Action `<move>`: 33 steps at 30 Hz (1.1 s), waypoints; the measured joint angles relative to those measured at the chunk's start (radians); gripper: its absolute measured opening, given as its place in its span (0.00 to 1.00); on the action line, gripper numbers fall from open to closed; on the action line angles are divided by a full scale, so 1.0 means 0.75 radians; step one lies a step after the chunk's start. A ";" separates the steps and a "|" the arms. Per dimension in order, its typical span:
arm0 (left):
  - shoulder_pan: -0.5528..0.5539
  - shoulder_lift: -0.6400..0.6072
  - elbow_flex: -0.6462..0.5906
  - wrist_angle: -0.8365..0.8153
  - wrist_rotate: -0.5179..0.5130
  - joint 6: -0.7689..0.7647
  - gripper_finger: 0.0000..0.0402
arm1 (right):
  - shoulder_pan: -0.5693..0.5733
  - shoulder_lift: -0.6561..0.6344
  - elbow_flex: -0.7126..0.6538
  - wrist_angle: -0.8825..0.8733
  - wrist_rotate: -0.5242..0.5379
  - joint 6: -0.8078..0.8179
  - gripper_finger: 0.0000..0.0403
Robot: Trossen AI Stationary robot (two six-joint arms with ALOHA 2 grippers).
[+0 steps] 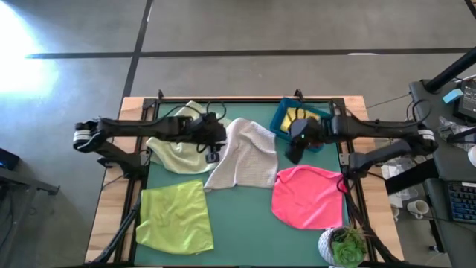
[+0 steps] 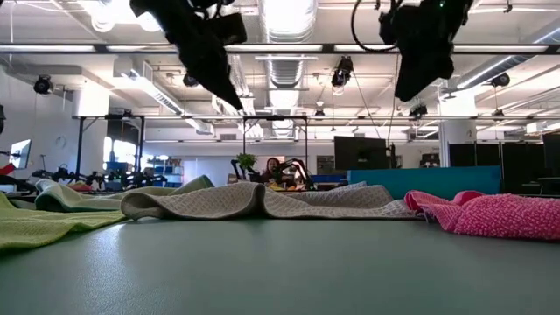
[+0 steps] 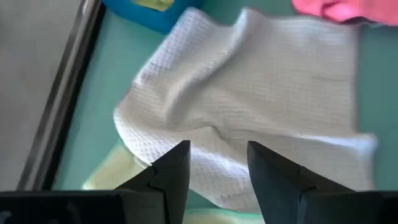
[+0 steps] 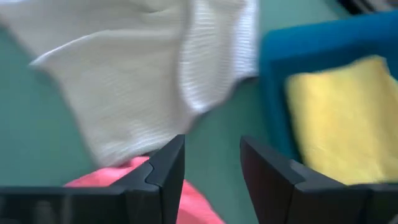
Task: Fold microfiber towels
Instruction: Fold the gray microfiber cloth
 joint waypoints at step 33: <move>-0.485 -0.142 -0.410 0.222 -0.054 -0.464 0.36 | 0.577 0.623 0.000 0.396 0.101 -0.074 0.31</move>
